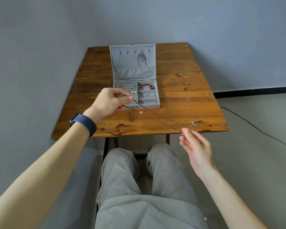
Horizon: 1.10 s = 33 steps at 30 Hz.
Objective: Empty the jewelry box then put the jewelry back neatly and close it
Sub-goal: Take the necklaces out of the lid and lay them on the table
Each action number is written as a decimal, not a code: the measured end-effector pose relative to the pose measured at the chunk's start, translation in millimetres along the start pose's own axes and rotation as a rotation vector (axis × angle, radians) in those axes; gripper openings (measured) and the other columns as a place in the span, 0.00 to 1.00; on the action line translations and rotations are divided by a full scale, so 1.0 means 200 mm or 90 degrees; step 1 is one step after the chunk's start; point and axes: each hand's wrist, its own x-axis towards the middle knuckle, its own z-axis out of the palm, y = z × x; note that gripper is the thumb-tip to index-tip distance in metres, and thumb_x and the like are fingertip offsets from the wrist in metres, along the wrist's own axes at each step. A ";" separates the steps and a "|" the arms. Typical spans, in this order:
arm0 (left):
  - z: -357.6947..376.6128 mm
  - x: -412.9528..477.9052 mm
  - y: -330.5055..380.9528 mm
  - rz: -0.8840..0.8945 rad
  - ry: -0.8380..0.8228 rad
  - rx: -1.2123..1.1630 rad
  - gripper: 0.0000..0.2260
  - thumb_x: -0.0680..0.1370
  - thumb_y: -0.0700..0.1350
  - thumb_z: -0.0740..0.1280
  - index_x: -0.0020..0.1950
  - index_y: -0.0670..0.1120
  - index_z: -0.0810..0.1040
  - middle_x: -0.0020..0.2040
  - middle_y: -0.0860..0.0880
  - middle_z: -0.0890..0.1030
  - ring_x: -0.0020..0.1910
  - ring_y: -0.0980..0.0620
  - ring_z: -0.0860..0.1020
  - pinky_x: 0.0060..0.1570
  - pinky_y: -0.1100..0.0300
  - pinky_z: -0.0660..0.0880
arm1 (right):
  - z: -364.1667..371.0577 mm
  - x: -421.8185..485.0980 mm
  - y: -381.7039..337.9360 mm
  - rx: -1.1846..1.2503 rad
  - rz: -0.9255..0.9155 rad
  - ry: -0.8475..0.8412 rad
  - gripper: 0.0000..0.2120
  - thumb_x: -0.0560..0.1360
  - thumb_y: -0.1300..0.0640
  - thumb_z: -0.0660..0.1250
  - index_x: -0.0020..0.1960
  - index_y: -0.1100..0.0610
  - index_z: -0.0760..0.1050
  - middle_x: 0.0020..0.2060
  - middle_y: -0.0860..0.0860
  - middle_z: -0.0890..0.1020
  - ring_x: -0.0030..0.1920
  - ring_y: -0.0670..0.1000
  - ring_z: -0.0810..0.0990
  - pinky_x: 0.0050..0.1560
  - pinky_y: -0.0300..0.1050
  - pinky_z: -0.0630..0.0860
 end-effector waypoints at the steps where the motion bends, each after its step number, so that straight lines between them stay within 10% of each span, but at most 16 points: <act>1: 0.00 0.00 -0.01 0.022 0.008 0.081 0.08 0.75 0.51 0.74 0.50 0.48 0.84 0.39 0.46 0.83 0.34 0.53 0.81 0.41 0.62 0.79 | -0.01 0.01 -0.02 0.035 -0.001 0.014 0.12 0.74 0.59 0.72 0.56 0.61 0.82 0.44 0.53 0.86 0.44 0.49 0.83 0.50 0.41 0.82; 7: 0.00 -0.03 -0.12 0.019 0.026 0.289 0.12 0.79 0.58 0.66 0.47 0.52 0.83 0.42 0.54 0.82 0.42 0.58 0.78 0.40 0.64 0.73 | -0.04 0.04 -0.06 0.043 -0.015 0.062 0.12 0.74 0.60 0.73 0.56 0.62 0.82 0.45 0.55 0.86 0.45 0.52 0.84 0.45 0.41 0.81; 11: 0.06 -0.07 -0.19 -0.132 -0.041 -0.229 0.16 0.84 0.54 0.59 0.51 0.43 0.79 0.53 0.47 0.85 0.57 0.51 0.82 0.61 0.51 0.76 | -0.05 0.04 -0.06 0.018 -0.014 0.067 0.11 0.74 0.60 0.74 0.55 0.61 0.82 0.46 0.57 0.86 0.45 0.52 0.85 0.45 0.42 0.81; 15: 0.13 -0.07 -0.16 -0.203 -0.026 -0.565 0.11 0.84 0.49 0.60 0.46 0.46 0.74 0.36 0.48 0.80 0.45 0.50 0.84 0.56 0.53 0.78 | -0.07 0.02 -0.05 -0.021 -0.022 0.069 0.11 0.73 0.59 0.75 0.53 0.61 0.83 0.44 0.57 0.86 0.43 0.51 0.85 0.48 0.45 0.81; 19: 0.14 -0.04 -0.13 -0.184 -0.173 -0.366 0.09 0.83 0.49 0.63 0.52 0.45 0.78 0.32 0.52 0.68 0.33 0.53 0.72 0.43 0.58 0.75 | -0.15 0.02 -0.05 -0.020 -0.019 0.105 0.11 0.71 0.58 0.76 0.53 0.59 0.84 0.45 0.56 0.86 0.42 0.50 0.83 0.48 0.44 0.80; 23: 0.14 0.02 -0.06 -0.192 -0.273 -0.195 0.08 0.81 0.42 0.66 0.57 0.41 0.82 0.36 0.49 0.76 0.38 0.52 0.76 0.45 0.57 0.77 | -0.27 0.02 -0.08 -0.009 -0.019 0.102 0.12 0.71 0.61 0.75 0.54 0.61 0.83 0.46 0.57 0.86 0.43 0.51 0.82 0.49 0.43 0.82; 33: 0.45 0.33 0.30 0.100 -0.048 0.272 0.06 0.81 0.48 0.66 0.51 0.52 0.83 0.42 0.53 0.81 0.35 0.55 0.80 0.37 0.59 0.81 | -0.45 0.01 -0.02 -0.151 -0.011 0.060 0.05 0.76 0.60 0.71 0.50 0.56 0.84 0.43 0.54 0.87 0.45 0.55 0.86 0.50 0.46 0.81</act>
